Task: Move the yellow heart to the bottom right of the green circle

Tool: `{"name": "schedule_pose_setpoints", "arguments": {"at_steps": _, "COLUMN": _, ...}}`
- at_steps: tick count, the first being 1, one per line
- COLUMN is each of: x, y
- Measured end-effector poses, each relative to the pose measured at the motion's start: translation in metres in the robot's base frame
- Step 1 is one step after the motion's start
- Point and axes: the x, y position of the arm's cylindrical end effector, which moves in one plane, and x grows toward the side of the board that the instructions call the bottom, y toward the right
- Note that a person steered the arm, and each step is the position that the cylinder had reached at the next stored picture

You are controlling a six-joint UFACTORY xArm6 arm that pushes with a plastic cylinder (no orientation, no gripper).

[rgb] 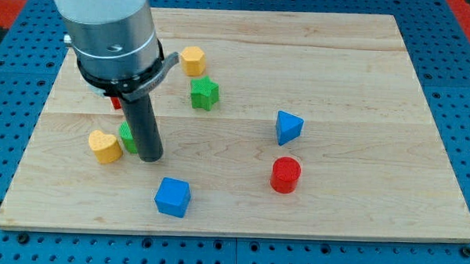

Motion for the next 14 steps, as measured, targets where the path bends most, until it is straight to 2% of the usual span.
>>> {"name": "schedule_pose_setpoints", "arguments": {"at_steps": 1, "x": 0.029, "y": -0.005}}
{"name": "schedule_pose_setpoints", "arguments": {"at_steps": 2, "x": 0.045, "y": -0.076}}
{"name": "schedule_pose_setpoints", "arguments": {"at_steps": 3, "x": 0.023, "y": -0.106}}
{"name": "schedule_pose_setpoints", "arguments": {"at_steps": 4, "x": -0.012, "y": -0.095}}
{"name": "schedule_pose_setpoints", "arguments": {"at_steps": 5, "x": -0.043, "y": -0.125}}
{"name": "schedule_pose_setpoints", "arguments": {"at_steps": 6, "x": -0.062, "y": -0.109}}
{"name": "schedule_pose_setpoints", "arguments": {"at_steps": 8, "x": -0.019, "y": -0.093}}
{"name": "schedule_pose_setpoints", "arguments": {"at_steps": 9, "x": -0.026, "y": -0.080}}
{"name": "schedule_pose_setpoints", "arguments": {"at_steps": 10, "x": -0.050, "y": -0.054}}
{"name": "schedule_pose_setpoints", "arguments": {"at_steps": 11, "x": -0.035, "y": -0.047}}
{"name": "schedule_pose_setpoints", "arguments": {"at_steps": 14, "x": -0.049, "y": -0.083}}
